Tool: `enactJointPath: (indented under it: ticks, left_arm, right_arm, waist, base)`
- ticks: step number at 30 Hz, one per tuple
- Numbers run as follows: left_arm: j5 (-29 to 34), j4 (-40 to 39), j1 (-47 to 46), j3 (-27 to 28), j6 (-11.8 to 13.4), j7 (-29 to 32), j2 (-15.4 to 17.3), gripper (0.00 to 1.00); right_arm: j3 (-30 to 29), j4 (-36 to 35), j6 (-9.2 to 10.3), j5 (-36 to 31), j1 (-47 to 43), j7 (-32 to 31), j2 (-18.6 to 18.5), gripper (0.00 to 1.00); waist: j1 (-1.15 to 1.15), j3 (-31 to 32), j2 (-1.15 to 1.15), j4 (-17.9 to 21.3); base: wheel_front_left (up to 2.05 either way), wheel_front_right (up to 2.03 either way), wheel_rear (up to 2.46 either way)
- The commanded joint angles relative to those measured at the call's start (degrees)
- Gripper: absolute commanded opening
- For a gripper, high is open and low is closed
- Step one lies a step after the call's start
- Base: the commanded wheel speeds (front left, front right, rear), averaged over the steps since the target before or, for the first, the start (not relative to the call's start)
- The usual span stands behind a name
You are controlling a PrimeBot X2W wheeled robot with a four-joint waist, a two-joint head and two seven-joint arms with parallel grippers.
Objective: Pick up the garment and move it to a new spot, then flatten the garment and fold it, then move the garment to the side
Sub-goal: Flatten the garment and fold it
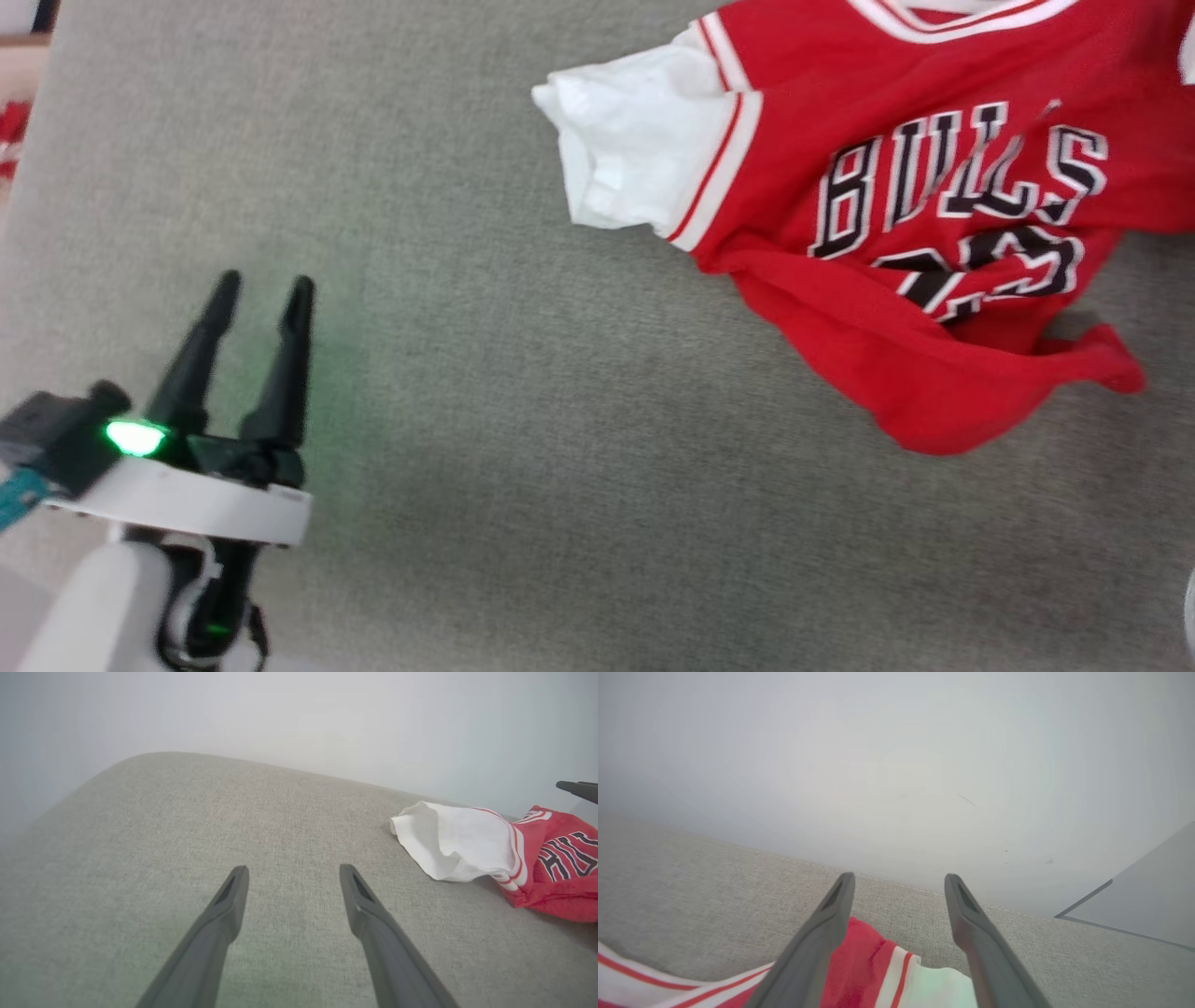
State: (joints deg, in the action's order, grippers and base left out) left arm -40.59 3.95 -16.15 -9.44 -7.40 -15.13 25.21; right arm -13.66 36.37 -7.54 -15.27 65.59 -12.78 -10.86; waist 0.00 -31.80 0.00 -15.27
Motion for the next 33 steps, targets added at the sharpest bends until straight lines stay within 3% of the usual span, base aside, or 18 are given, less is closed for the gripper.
enactJointPath:
  ticks: [1,5,9,18,24,27,33]
  left_arm:
    - [0.55,-0.44,0.16,0.59,-0.15,0.01,1.04,1.0]
    - [0.97,-1.65,-1.78,1.13,-0.16,0.02,5.77,1.0]
    - [-0.56,-3.06,-3.86,0.56,-0.15,0.01,12.25,1.0]
    - [-8.14,-4.21,-11.49,-7.43,-0.09,2.97,26.63,1.0]
    - [-20.81,-3.21,-23.45,-18.69,-0.09,15.7,33.2,1.0]
    - [-29.57,-0.78,-30.13,-23.47,-0.09,25.7,34.16,1.0]
    - [-40.17,5.73,-40.54,-30.18,-0.09,45.01,34.95,1.0]
  right_arm:
    - [2.11,-0.86,0.09,2.17,-2.15,2.23,0.03,1.0]
    - [8.36,-7.94,0.09,10.26,-8.29,8.5,-0.59,1.0]
    - [12.2,-19.47,0.09,16.4,-18.6,11.84,0.26,1.0]
    - [17.54,-42.2,0.09,20.04,-42.18,13.19,5.94,1.0]
    - [19.77,-51.08,0.09,20.39,-50.13,12.95,7.69,1.0]
    - [20.93,-53.91,0.09,19.95,-51.66,12.6,7.96,1.0]
    - [22.99,-57.55,0.09,20.9,-52.29,12.57,8.06,1.0]
  waist:
    - [0.0,2.61,0.0,2.72]
    - [0.0,4.56,0.0,5.53]
    - [0.0,5.89,0.0,9.46]
    - [0.0,6.87,0.0,18.0]
    - [0.0,5.3,0.0,22.65]
    - [0.0,3.82,0.0,24.69]
    - [0.0,0.6,0.0,28.03]
  base:
    - [0.0,0.0,0.0]
    - [0.0,0.0,0.0]
    - [0.0,0.0,0.0]
    - [0.0,0.0,0.0]
    - [0.0,0.0,0.0]
    - [0.0,0.0,0.0]
    - [0.0,0.0,0.0]
